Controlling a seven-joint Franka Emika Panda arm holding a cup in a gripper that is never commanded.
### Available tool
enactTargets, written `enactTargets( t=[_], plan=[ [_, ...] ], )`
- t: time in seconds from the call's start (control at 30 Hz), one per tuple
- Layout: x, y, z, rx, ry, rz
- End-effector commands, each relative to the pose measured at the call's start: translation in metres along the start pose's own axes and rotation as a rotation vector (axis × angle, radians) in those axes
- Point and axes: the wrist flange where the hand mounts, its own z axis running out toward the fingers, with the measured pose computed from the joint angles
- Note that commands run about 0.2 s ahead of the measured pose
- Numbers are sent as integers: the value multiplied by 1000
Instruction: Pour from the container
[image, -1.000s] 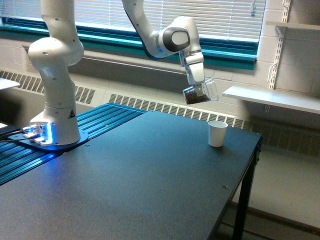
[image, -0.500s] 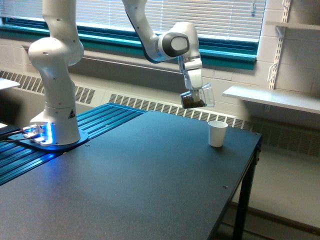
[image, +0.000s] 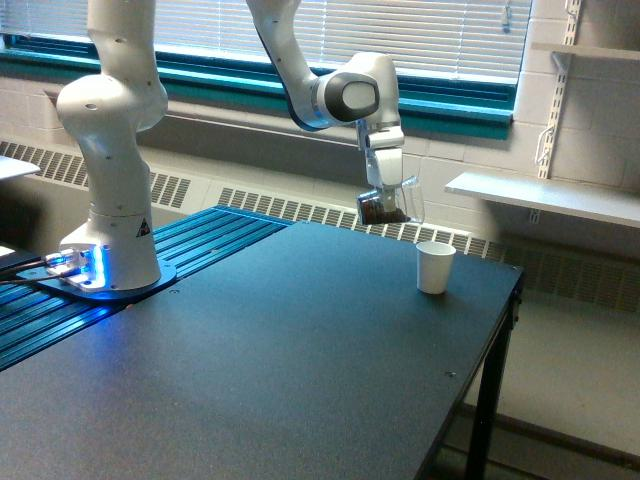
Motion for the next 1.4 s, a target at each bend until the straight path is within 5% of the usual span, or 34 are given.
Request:
enactTargets(
  t=[0.03,1.4],
  plan=[
    [7,-3,1,-5,-4,-31],
    [29,-19,30,-47,-106,-73]
  ],
)
